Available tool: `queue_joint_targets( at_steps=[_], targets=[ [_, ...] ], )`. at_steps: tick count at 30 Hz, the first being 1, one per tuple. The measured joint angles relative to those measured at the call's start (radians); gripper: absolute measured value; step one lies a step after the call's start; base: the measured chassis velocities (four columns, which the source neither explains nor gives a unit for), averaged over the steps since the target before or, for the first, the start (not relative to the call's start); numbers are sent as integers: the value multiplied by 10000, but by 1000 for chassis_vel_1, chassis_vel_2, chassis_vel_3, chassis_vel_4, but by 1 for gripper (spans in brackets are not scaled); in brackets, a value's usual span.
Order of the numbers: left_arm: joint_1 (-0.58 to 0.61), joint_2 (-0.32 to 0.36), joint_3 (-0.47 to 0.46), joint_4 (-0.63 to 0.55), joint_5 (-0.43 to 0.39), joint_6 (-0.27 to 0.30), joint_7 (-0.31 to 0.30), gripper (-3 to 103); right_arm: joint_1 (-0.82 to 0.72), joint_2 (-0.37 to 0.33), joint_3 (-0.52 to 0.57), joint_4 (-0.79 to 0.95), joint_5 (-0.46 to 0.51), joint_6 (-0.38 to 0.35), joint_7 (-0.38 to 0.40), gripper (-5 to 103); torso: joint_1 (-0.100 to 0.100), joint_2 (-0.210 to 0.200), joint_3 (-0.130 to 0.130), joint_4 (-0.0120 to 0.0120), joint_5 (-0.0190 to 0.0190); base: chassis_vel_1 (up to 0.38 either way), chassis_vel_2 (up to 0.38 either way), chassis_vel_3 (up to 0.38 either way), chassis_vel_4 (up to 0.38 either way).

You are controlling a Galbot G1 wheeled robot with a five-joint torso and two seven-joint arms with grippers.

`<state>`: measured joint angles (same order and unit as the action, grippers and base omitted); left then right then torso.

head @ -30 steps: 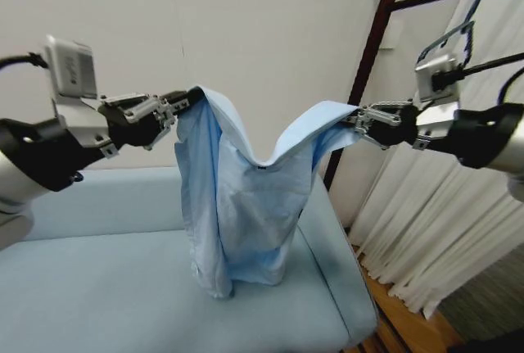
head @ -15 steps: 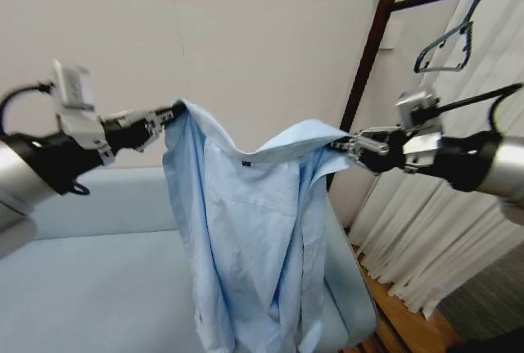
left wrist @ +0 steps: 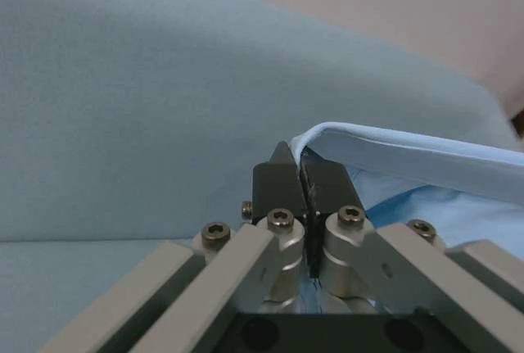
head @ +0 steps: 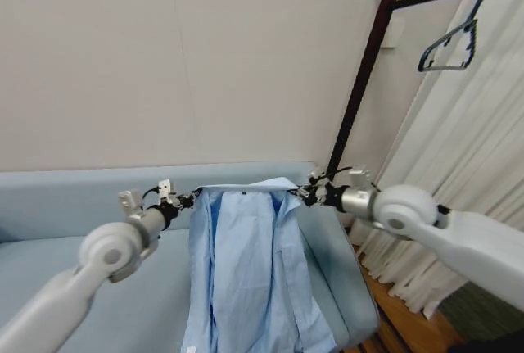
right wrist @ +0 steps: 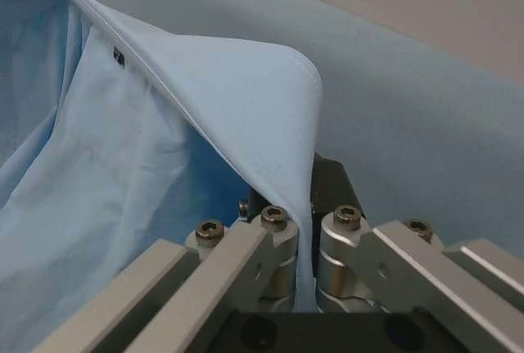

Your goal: Pick up the clothes from the sofa and hang them on the clothes hanger.

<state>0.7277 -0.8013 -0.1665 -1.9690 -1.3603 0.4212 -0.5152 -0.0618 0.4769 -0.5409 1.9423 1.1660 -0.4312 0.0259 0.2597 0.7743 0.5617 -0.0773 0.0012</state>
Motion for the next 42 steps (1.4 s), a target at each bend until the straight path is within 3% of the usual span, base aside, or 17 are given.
queue_joint_targets(
  at_steps=[2,8,11,12,16,18,22,28,32,38,42],
  targets=[
    [-772,-542,951,1210,604,-279,224,0,-68,525,-267,-762,-517,215,-1,0,0,0,-2,-5,2,0,0,0,0],
    [-1882,-1619,2065,3184,1458,-625,735,0,-320,1451,-579,-2166,-1278,755,-80,0,2,0,0,-8,4,0,0,0,0],
    [-2923,-3090,3004,5232,2421,-874,1341,0,-587,2519,-691,-3762,-1923,1018,-211,0,-3,-1,-2,-5,3,0,0,0,0],
    [-2923,-3090,3004,5232,2421,-874,1341,0,-587,2519,-691,-3762,-1923,1018,-211,0,-3,-1,-2,-5,3,0,0,0,0],
    [-3755,-4329,3409,7421,3351,-918,1654,0,-641,3630,-819,-5788,-2822,1403,-689,0,-2,0,-2,-11,4,0,0,0,0],
    [-3878,-4512,3420,7866,3558,-918,1657,0,-625,3969,-853,-6292,-3015,1495,-781,0,-2,0,-2,-15,4,0,0,0,0],
    [-4170,-5125,3193,9672,4743,-918,1554,0,-441,5311,-952,-8217,-3883,1856,-1214,0,-2,-1,-2,4,3,0,0,0,0],
    [-4201,-5429,3037,10278,5496,-901,1356,0,-421,5663,-751,-9097,-4444,2028,-1386,0,-2,0,-3,-2,1,0,0,0,0],
    [-3984,-5304,3093,9617,5557,-570,808,0,-179,5460,-744,-9248,-4784,2034,-1407,0,-3,1,-5,-13,3,0,0,0,0],
    [-3792,-4929,3217,8538,5290,-188,260,0,69,4928,-951,-8750,-5040,1985,-1637,0,-5,2,-5,-4,2,0,0,0,0],
    [-3813,-4892,3315,8452,5264,-103,209,0,149,4885,-1001,-8907,-5532,2034,-2041,0,-5,3,-5,-4,2,0,0,0,0]
  ],
)
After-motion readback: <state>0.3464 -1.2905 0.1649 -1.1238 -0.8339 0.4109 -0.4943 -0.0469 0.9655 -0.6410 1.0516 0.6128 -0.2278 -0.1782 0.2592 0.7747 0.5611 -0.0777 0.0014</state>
